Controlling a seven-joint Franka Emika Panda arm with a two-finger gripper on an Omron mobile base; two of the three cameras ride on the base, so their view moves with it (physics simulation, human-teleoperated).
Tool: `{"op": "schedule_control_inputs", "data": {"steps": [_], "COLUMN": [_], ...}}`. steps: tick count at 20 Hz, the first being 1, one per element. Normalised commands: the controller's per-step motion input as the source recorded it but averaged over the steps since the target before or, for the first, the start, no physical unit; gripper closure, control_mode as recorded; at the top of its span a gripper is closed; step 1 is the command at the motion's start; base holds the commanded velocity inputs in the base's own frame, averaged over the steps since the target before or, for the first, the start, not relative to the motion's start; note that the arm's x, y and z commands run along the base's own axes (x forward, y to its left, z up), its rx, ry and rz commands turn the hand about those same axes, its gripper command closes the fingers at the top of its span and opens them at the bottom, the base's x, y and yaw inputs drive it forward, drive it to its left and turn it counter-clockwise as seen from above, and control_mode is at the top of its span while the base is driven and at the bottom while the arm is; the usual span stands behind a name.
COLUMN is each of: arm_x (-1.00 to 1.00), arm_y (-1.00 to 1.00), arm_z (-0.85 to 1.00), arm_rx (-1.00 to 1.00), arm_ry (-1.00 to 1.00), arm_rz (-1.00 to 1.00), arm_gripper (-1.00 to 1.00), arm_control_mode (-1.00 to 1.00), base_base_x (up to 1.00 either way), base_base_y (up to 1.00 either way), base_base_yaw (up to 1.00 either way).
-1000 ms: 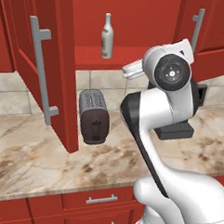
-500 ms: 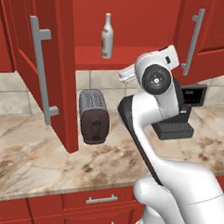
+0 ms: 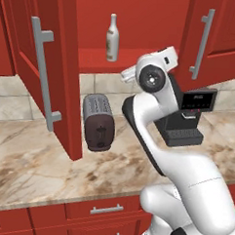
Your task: Open the cabinet directly in front. Then move the liquor and the mug to the dining counter with the jar on it.
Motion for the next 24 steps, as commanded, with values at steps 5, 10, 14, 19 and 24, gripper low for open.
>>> {"op": "schedule_control_inputs", "data": {"steps": [5,10,14,19,24], "arm_x": [0.08,0.17,0.17,0.00,-0.18], "arm_y": [-0.17,-0.19,-0.29,-0.49,-0.61], "arm_z": [-0.02,0.00,0.00,0.00,0.00], "arm_rx": [0.00,0.00,0.00,0.00,0.02], "arm_ry": [0.00,0.00,0.00,0.00,0.00], "arm_rz": [-0.08,-0.15,-0.24,-0.31,-0.32], "arm_gripper": [-1.00,-1.00,-1.00,-1.00,-1.00], "arm_control_mode": [-1.00,-1.00,-1.00,-1.00,-1.00], "base_base_x": [0.00,0.00,0.00,0.00,0.00], "base_base_y": [0.00,0.00,0.00,0.00,0.00], "base_base_yaw": [0.00,0.00,0.00,0.00,0.00]}}
